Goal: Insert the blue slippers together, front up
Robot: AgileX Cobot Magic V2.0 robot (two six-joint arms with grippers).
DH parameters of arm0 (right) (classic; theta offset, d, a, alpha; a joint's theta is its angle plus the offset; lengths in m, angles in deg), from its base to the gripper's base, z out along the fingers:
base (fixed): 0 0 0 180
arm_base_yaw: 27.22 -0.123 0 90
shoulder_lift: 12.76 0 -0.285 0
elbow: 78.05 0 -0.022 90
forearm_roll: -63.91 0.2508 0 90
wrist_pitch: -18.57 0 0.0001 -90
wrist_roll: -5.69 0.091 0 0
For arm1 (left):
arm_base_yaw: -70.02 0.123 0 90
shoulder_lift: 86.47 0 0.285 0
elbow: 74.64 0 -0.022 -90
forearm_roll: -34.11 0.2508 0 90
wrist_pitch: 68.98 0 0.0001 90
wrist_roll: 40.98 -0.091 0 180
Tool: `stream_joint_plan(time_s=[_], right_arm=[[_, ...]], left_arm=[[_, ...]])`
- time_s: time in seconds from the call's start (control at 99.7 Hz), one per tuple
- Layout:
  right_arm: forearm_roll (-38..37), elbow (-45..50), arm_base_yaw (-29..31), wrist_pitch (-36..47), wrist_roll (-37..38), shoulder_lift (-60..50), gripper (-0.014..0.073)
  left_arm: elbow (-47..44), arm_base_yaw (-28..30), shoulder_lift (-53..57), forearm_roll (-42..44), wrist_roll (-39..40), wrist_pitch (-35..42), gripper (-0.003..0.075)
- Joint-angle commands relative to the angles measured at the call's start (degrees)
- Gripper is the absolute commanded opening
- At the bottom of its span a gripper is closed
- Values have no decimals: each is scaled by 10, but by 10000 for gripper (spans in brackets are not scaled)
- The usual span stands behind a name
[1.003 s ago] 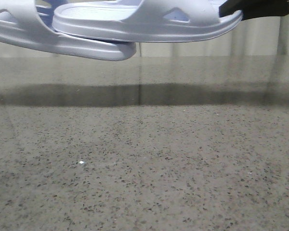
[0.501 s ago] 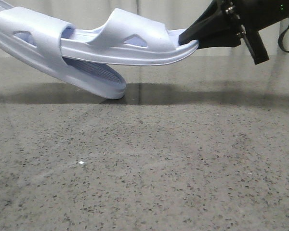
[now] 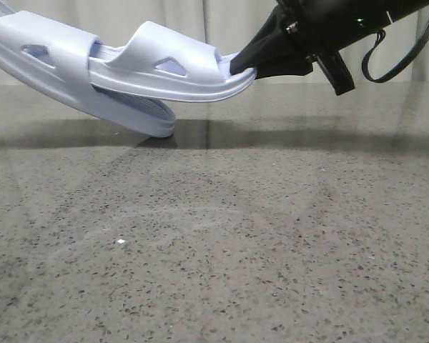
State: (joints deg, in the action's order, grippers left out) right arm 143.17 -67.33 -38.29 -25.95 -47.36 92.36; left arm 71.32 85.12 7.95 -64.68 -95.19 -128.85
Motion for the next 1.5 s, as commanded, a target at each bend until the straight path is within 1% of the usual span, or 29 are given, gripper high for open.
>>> stream_joint_plan(time_s=[0.0, 0.09, 0.1, 0.241, 0.341, 0.401, 0.512, 0.672, 0.913, 0.993, 1.053, 1.103, 1.173, 1.244, 1.294, 1.364, 1.434, 1.494], right_arm=[[51, -27, -21, -91, -14, -26, -99], [32, -27, -13, -101, -14, -26, -96], [19, -27, 0, -125, -14, -26, -48], [18, -27, 37, -179, -14, -26, 77], [15, -27, 81, -233, -14, -26, 135], [14, -27, 105, -262, -14, -26, 153], [14, -27, 150, -306, -14, -26, 157], [1, -27, 185, -306, -14, -38, 157], [-12, -27, 196, -306, -14, -46, 157], [-23, -27, 196, -306, -14, -46, 157], [-37, -27, 196, -306, -14, -46, 157], [-46, -27, 196, -306, -14, -46, 155], [-51, -27, 196, -306, -14, -46, 151], [-51, -27, 196, -306, -14, -46, 151], [-51, -27, 196, -306, -14, -46, 151], [-51, -27, 196, -306, -14, -46, 151], [-51, -27, 196, -306, -14, -46, 151], [-51, -28, 198, -306, -14, -46, 151]], left_arm=[[14, -23, 12, -11, 7, -123, 15], [14, -23, 12, -11, 5, -123, 15], [14, -23, 12, -10, 2, -121, 15], [14, -23, 12, -6, 0, -104, 15], [14, -23, 12, 3, -6, -78, 15], [14, -23, 12, 16, -7, -57, 15], [14, -24, 12, 44, -9, -23, 15], [13, -43, 0, 48, -20, 3, 15], [13, -111, -50, 56, -56, 45, 15], [13, -122, -63, 56, -71, 62, 17], [13, -122, -65, 56, -107, 64, 23], [13, -120, -65, 56, -127, 66, 49], [15, -116, -65, 56, -146, 71, 122], [23, -115, -65, 63, -158, 79, 221], [29, -114, -65, 69, -160, 87, 311], [41, -113, -65, 75, -161, 88, 409], [60, -108, -65, 91, -164, 88, 451], [82, -102, -65, 109, -164, 78, 445]])
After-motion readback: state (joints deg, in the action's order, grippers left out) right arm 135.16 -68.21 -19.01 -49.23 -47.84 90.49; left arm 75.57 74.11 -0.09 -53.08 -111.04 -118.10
